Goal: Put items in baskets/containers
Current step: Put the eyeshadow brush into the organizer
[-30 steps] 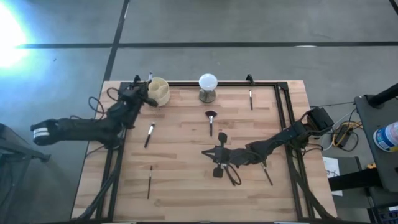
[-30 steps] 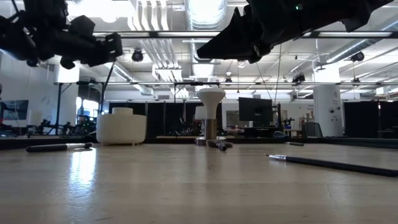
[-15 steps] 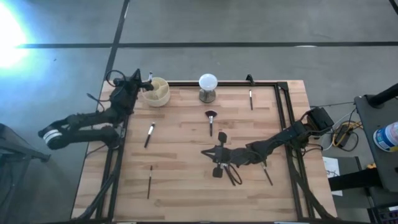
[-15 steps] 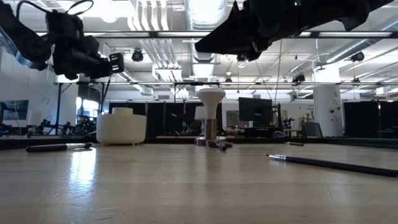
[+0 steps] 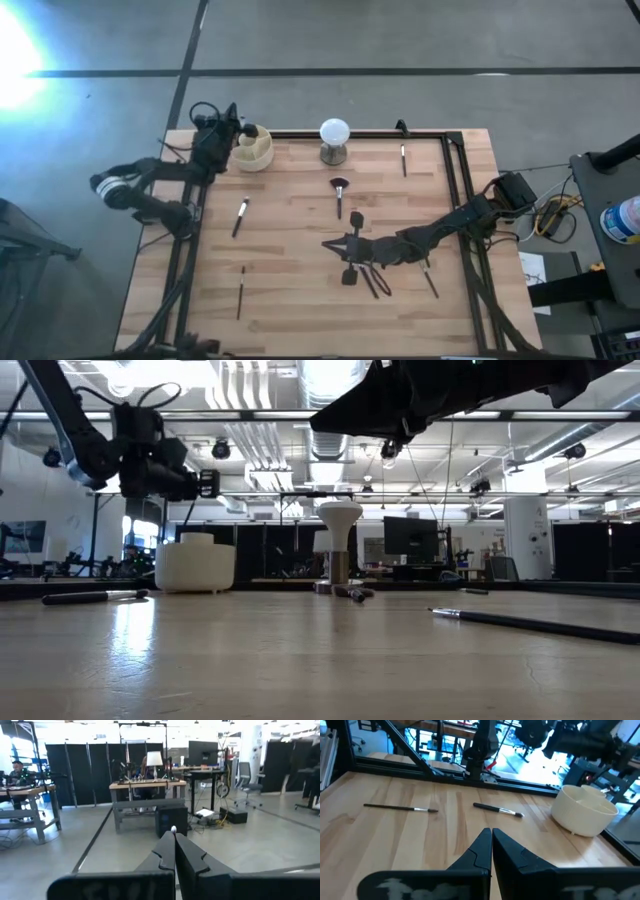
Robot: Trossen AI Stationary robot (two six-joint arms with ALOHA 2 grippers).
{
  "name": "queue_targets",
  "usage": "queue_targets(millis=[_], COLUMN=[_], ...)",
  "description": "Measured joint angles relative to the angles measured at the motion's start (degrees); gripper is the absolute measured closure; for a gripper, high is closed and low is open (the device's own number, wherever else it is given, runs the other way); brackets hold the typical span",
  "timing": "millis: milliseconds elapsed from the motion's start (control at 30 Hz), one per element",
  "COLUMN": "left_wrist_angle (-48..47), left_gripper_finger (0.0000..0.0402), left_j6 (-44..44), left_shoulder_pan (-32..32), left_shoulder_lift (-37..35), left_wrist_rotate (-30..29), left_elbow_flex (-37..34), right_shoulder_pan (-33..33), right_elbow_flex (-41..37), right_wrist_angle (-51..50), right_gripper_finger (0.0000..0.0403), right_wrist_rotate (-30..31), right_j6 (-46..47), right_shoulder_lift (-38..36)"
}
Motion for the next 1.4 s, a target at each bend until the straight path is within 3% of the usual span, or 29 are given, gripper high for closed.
queue_targets(millis=[300,700,900,1100,1233,1400], left_wrist_angle=[0.8,-11.8,-20.5,-31.5,-36.9,-36.6], left_gripper_finger=[0.0401,0.0378,0.0358,0.0357,0.0366,0.0388], left_j6=[0.3,-8.3,-10.2,-10.7,-12.2,-13.2], left_shoulder_pan=[0.6,0.6,-0.1,-2.8,-8.7,-21.8], left_shoulder_lift=[5.3,3.1,-3.0,-13.3,-21.0,-28.0], left_wrist_rotate=[0.0,-1.7,1.8,8.1,11.7,14.4], left_elbow_flex=[0.5,0.4,0.4,0.4,-1.4,-5.3], right_shoulder_pan=[-0.1,-0.1,-0.3,-0.3,-0.3,0.1], right_elbow_flex=[0.0,0.0,0.0,0.0,0.0,0.0], right_wrist_angle=[0.5,0.0,-0.1,-1.7,-8.3,-20.2], right_gripper_finger=[0.0394,0.0394,0.0394,0.0394,0.0394,0.0394], right_wrist_rotate=[0.0,-0.1,0.1,0.1,0.1,0.8], right_j6=[-1.3,-1.7,4.1,3.0,5.8,12.7], right_shoulder_lift=[0.0,0.0,0.0,-0.7,-4.3,-9.7])
